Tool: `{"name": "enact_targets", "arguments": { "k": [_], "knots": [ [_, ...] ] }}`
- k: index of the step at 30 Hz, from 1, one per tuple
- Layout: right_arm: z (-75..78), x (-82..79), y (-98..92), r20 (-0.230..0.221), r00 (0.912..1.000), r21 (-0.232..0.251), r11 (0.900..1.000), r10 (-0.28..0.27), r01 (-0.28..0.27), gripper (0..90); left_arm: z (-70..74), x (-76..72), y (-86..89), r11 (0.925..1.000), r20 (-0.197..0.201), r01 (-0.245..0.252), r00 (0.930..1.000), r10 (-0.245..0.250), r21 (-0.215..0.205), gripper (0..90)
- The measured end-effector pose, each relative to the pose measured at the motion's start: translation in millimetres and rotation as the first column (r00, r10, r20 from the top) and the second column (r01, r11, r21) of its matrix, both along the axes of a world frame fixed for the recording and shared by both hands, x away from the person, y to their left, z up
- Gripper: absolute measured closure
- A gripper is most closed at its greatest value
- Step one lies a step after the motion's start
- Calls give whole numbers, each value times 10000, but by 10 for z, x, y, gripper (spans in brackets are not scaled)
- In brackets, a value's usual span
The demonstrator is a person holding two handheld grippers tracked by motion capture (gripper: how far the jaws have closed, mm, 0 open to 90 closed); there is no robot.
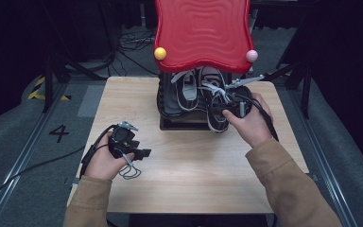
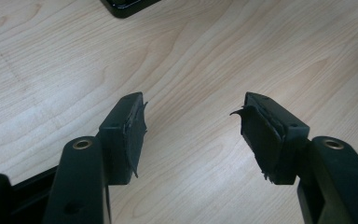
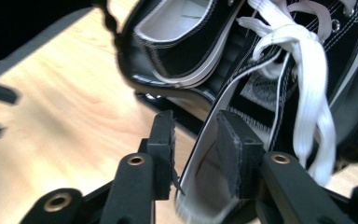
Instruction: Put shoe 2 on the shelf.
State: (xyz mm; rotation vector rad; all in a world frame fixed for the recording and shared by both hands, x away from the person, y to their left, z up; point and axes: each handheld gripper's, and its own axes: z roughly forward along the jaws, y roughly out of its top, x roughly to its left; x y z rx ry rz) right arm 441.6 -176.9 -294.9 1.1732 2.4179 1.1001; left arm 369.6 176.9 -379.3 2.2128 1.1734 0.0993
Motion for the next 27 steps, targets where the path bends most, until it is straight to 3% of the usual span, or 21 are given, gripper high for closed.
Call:
{"name": "enact_targets", "arguments": {
  "k": [5,11,14,19,24,27],
  "knots": [
    [94,-185,-196,-447,9975,207,9983,556,-547,782,-16,29,-39,9998,-42,177,9998,-176,133,409],
    [63,-296,-344,-898,9906,99,9947,1033,-1028,845,-15,21,-47,9998,-86,191,9998,-190,105,411],
    [-4,-340,-407,-1047,9863,-107,9915,1278,-1296,857,-14,12,-34,9998,-70,170,9998,-170,73,411],
    [-197,-351,-454,-1526,9728,54,9845,1742,-1754,880,-19,-5,-17,9999,-104,73,9999,-72,106,412],
    [-416,-305,-417,-1930,9639,-238,9812,1834,-1915,900,-22,-13,-3,9999,-107,68,9999,-67,133,413],
    [-524,-258,-382,-2026,9634,-397,9815,1756,-1873,900,-28,-15,5,9999,-129,35,9999,-33,125,413]
  ]
}}
